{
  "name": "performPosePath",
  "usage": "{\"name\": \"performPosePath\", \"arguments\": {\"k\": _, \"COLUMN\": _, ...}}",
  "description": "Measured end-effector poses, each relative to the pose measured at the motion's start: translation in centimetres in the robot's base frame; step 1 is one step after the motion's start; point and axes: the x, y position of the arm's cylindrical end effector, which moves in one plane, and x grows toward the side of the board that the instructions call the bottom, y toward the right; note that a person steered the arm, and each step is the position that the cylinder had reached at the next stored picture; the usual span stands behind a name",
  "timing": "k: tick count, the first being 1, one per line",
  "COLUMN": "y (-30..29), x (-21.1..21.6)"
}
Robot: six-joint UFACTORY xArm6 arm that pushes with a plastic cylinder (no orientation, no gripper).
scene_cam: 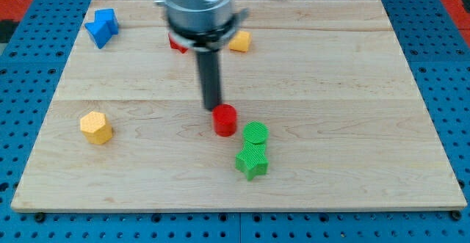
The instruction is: Slide the yellow heart towards the center
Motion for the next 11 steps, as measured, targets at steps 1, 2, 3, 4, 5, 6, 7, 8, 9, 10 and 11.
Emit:
{"name": "performPosePath", "arguments": {"k": 1, "y": 5.3, "x": -4.8}}
{"name": "performPosePath", "arguments": {"k": 2, "y": 8.7, "x": -9.9}}
{"name": "performPosePath", "arguments": {"k": 3, "y": 9.8, "x": -15.0}}
{"name": "performPosePath", "arguments": {"k": 4, "y": 6.9, "x": -17.0}}
{"name": "performPosePath", "arguments": {"k": 5, "y": 1.2, "x": -16.8}}
{"name": "performPosePath", "arguments": {"k": 6, "y": -2.4, "x": -14.1}}
{"name": "performPosePath", "arguments": {"k": 7, "y": -1.8, "x": -11.6}}
{"name": "performPosePath", "arguments": {"k": 8, "y": 0.0, "x": -13.2}}
{"name": "performPosePath", "arguments": {"k": 9, "y": 2.7, "x": -13.2}}
{"name": "performPosePath", "arguments": {"k": 10, "y": 4.9, "x": -12.3}}
{"name": "performPosePath", "arguments": {"k": 11, "y": 6.2, "x": -10.0}}
